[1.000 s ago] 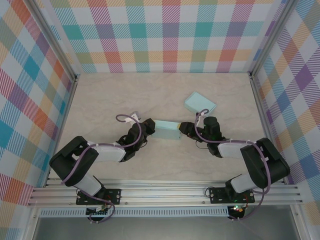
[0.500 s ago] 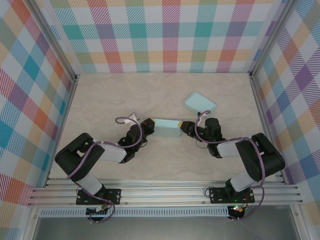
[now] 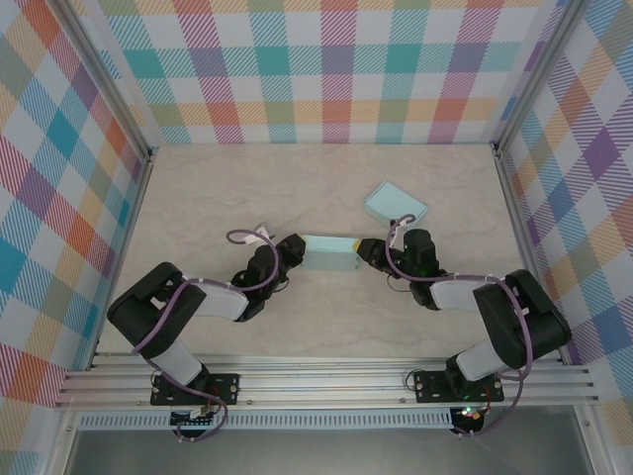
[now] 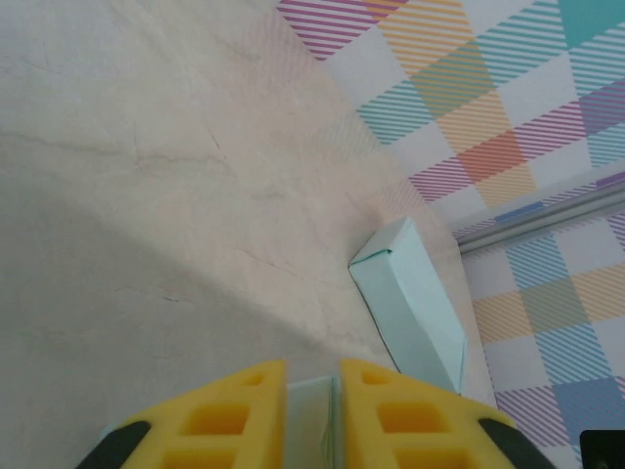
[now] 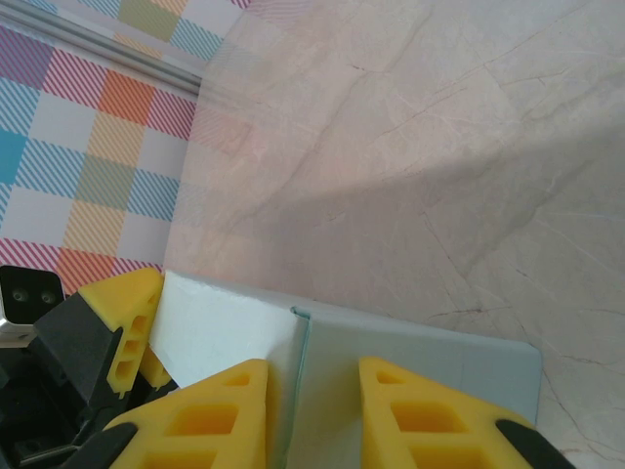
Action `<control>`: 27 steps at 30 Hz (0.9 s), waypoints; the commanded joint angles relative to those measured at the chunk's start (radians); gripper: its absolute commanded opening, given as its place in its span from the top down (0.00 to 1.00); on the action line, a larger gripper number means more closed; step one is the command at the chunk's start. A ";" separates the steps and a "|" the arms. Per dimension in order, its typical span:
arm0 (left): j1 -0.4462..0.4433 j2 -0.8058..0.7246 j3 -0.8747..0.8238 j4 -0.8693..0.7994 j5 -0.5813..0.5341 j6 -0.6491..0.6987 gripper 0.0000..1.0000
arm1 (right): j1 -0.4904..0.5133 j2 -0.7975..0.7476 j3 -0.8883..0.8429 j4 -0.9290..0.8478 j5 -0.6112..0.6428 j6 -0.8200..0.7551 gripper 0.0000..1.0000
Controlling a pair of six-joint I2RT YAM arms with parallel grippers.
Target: Fold the paper box
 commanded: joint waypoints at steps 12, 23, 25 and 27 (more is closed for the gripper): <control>0.026 0.143 -0.105 -0.508 0.119 0.029 0.91 | 0.021 0.028 -0.011 -0.271 0.052 -0.042 0.80; 0.032 0.158 -0.102 -0.516 0.143 0.042 0.87 | 0.027 0.017 -0.014 -0.283 0.057 -0.035 0.81; 0.034 0.102 -0.094 -0.547 0.155 0.048 0.85 | 0.029 0.013 -0.005 -0.296 0.057 -0.041 0.81; 0.034 0.033 -0.066 -0.598 0.161 0.063 0.82 | 0.033 0.009 0.007 -0.313 0.058 -0.050 0.81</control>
